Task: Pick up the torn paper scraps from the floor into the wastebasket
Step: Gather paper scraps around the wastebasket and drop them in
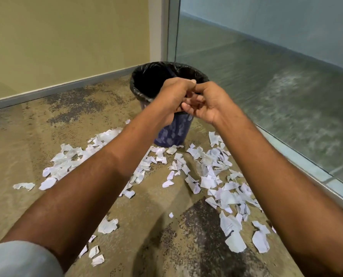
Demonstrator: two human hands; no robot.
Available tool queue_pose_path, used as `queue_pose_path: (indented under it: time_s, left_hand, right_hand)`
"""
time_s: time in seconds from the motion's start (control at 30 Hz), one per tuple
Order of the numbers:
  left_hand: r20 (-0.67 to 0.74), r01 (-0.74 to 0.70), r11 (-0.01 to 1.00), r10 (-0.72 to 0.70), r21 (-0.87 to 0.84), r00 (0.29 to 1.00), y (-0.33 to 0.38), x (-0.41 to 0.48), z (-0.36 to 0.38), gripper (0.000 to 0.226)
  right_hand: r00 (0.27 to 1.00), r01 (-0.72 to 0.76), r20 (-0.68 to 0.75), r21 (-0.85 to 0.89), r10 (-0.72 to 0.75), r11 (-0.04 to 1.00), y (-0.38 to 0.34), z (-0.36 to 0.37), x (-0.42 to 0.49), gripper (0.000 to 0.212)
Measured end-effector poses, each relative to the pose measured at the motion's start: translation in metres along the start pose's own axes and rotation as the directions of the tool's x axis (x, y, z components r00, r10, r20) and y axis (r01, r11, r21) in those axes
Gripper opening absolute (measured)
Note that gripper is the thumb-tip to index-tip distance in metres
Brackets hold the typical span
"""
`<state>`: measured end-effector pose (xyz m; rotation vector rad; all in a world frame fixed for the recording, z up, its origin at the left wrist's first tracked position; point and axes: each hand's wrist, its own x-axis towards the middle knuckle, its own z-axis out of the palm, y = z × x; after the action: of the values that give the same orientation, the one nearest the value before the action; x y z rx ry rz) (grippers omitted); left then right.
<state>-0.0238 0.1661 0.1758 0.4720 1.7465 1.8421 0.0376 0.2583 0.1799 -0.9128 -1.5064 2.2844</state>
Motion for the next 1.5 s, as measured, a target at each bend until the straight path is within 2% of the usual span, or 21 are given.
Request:
queue_pose_path:
  time_s: [0.17, 0.23, 0.5, 0.57, 0.63, 0.73, 0.77, 0.83, 0.9, 0.97, 1.03, 1.07, 1.17, 1.23, 1.3, 1.37, 1.47, 1.5]
  left_hand:
    - [0.103, 0.055, 0.997, -0.06, 0.049, 0.993, -0.031, -0.032, 0.036, 0.014]
    - [0.156, 0.091, 0.991, -0.105, 0.096, 0.982, -0.049, -0.046, 0.049, 0.015]
    - [0.156, 0.259, 0.928, -0.307, 0.267, 0.939, -0.153, -0.091, 0.083, 0.012]
    - [0.16, 0.259, 0.883, -0.342, 0.391, 0.926, -0.184, -0.103, 0.093, 0.014]
    - [0.252, 0.152, 0.817, -0.341, 0.557, 0.906, -0.215, -0.121, 0.101, 0.042]
    - [0.482, -0.193, 0.694, -0.248, 0.693, 0.84, -0.258, -0.152, 0.107, 0.084]
    - [0.532, -0.3, 0.626, -0.22, 0.72, 0.818, -0.272, -0.16, 0.109, 0.095]
    - [0.564, -0.421, 0.449, -0.253, 0.788, 0.786, -0.29, -0.171, 0.115, 0.115]
    - [0.573, -0.497, 0.299, -0.283, 0.815, 0.769, -0.3, -0.178, 0.119, 0.116]
    - [0.583, -0.544, 0.211, -0.253, 0.812, 0.772, -0.302, -0.185, 0.122, 0.096]
    - [0.588, -0.55, 0.219, -0.185, 0.806, 0.787, -0.303, -0.189, 0.121, 0.072]
    - [0.591, -0.547, 0.249, -0.158, 0.799, 0.791, -0.304, -0.191, 0.12, 0.061]
    - [0.588, -0.525, 0.337, -0.115, 0.782, 0.801, -0.301, -0.193, 0.119, 0.039]
    - [0.566, -0.498, 0.366, -0.101, 0.786, 0.818, -0.297, -0.191, 0.118, 0.035]
    - [0.551, -0.478, 0.399, -0.089, 0.783, 0.829, -0.294, -0.189, 0.115, 0.032]
    - [0.529, -0.447, 0.439, -0.079, 0.779, 0.845, -0.291, -0.185, 0.112, 0.032]
    - [0.48, -0.406, 0.468, -0.044, 0.785, 0.876, -0.288, -0.175, 0.11, 0.05]
    - [0.459, -0.39, 0.465, -0.04, 0.795, 0.888, -0.286, -0.17, 0.109, 0.057]
  right_hand:
    - [0.996, -0.018, -0.082, 0.027, 0.02, 0.999, 0.035, -0.049, -0.031, 0.017]
    - [0.994, -0.044, -0.101, 0.032, 0.047, 0.999, 0.053, -0.069, -0.042, 0.021]
    - [0.949, -0.156, -0.277, -0.004, 0.149, 0.988, 0.121, -0.159, -0.077, 0.019]
    - [0.926, -0.17, -0.348, -0.033, 0.148, 0.985, 0.133, -0.184, -0.084, 0.022]
    - [0.904, -0.209, -0.393, -0.06, 0.17, 0.976, 0.144, -0.208, -0.093, 0.023]
    - [0.86, -0.267, -0.481, -0.138, 0.171, 0.954, 0.159, -0.236, -0.106, 0.018]
    - [0.848, -0.284, -0.506, -0.179, 0.16, 0.942, 0.165, -0.245, -0.111, 0.016]
    - [0.839, -0.316, -0.529, -0.286, 0.126, 0.905, 0.179, -0.262, -0.121, 0.017]
    - [0.846, -0.35, -0.529, -0.465, 0.062, 0.813, 0.194, -0.277, -0.129, 0.018]
    - [0.861, -0.38, -0.509, -0.676, -0.027, 0.631, 0.207, -0.29, -0.135, 0.018]
    - [0.883, -0.406, -0.469, -0.799, -0.038, 0.443, 0.219, -0.297, -0.142, 0.03]
    - [0.891, -0.412, -0.453, -0.825, -0.019, 0.386, 0.224, -0.301, -0.144, 0.041]
    - [0.92, -0.385, -0.391, -0.88, 0.037, 0.278, 0.244, -0.309, -0.151, 0.074]
    - [0.932, -0.355, -0.361, -0.908, 0.012, 0.223, 0.255, -0.31, -0.155, 0.084]
    - [0.934, -0.334, -0.353, -0.914, -0.048, 0.231, 0.265, -0.307, -0.155, 0.078]
    - [0.935, -0.311, -0.343, -0.916, -0.091, 0.254, 0.269, -0.302, -0.154, 0.062]
    - [0.941, -0.26, -0.308, -0.922, -0.14, 0.286, 0.271, -0.292, -0.148, 0.021]
    - [0.94, -0.246, -0.304, -0.919, -0.157, 0.308, 0.272, -0.289, -0.146, 0.018]
